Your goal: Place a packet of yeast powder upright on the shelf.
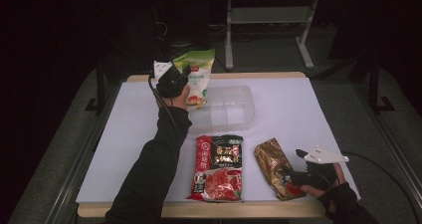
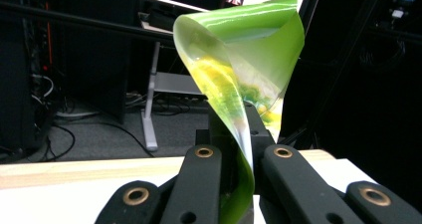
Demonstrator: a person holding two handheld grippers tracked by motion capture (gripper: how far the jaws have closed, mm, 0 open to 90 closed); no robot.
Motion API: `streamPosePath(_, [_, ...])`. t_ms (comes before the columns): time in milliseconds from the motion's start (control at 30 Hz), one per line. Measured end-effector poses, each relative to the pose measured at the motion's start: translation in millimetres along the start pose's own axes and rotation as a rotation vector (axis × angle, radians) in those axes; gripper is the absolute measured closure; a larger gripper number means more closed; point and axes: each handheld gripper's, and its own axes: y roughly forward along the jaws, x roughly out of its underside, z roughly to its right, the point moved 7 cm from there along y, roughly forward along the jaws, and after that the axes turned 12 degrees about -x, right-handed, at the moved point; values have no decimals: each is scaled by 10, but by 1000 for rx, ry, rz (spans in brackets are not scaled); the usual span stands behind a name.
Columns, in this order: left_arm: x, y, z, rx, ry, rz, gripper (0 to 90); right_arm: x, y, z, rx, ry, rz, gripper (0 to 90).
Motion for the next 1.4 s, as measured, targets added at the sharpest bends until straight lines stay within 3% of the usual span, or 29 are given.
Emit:
streamPosePath(233, [79,20,126,25,5,8,875,9,-5,2,-1,0,1,254])
streamPosePath(400, [75,69,137,48,-76,2,875,3,8,-8,-3,-3,-4,254])
streamPosePath(467, [65,89,146,24,-36,0,875,4,12,-12,-3,-7,-6,254])
streamPosePath(600, [131,106,111,45,-69,-8,875,7,5,-1,-3,-5,-2,254])
streamPosePath(700, [209,106,172,73,-24,-47,873,10,0,2,-1,-6,-4,253])
streamPosePath(800, [279,117,205,77,-20,-90,861,7,-2,-3,0,-8,-3,253])
streamPosePath(900, [283,123,260,73,38,-113,848,5,1,-10,1,-10,-4,253])
streamPosePath(1033, [230,120,320,99,43,-132,878,6,6,-8,-2,-10,-4,253])
streamPosePath(1200, [96,92,311,83,-35,-87,879,15,5,-3,-4,-3,-6,252])
streamPosePath(1333, [79,88,214,37,-170,-50,878,18,9,-8,-8,-4,-9,252])
streamPosePath(1367, [81,90,221,45,-166,-48,878,19,11,-11,-10,-6,-11,251])
streamPosePath(1400, [98,98,243,44,-130,-58,878,22,12,-15,-11,-7,-14,251])
